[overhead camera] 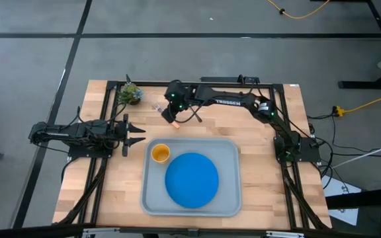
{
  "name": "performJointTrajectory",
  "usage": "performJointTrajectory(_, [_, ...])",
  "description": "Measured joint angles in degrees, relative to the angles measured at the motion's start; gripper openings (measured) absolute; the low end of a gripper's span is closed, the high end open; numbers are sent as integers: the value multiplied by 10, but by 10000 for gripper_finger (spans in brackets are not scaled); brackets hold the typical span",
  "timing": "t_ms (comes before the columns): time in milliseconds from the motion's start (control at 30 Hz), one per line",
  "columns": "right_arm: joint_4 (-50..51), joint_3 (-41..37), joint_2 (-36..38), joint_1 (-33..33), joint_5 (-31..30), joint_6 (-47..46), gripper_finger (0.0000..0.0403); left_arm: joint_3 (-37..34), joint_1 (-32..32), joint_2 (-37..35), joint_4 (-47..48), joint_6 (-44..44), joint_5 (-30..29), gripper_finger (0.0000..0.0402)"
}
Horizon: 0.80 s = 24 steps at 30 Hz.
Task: Pick and place plate/cup/fork/spoon on tray
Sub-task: Put the light orange fork on the gray tray to the right of the blue plate
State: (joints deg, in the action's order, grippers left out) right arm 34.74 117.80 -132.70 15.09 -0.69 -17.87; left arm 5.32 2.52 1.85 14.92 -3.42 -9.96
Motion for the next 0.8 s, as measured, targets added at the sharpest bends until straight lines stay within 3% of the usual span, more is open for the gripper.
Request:
performJointTrajectory(233, [-16, 0, 0, 6, 45, -23, 48, 0, 0, 0, 0, 0, 0, 143])
performJointTrajectory(467, [21, -1, -40, 9, 49, 5, 48, 0, 0, 0, 0, 0, 0, 143])
performJointTrajectory(633, [-8, 2, -40, 4, 49, 38, 51, 0, 0, 0, 0, 0, 0, 143])
performJointTrajectory(800, [-12, 58, -41, 3, 44, 79, 57, 0, 0, 0, 0, 0, 0, 143])
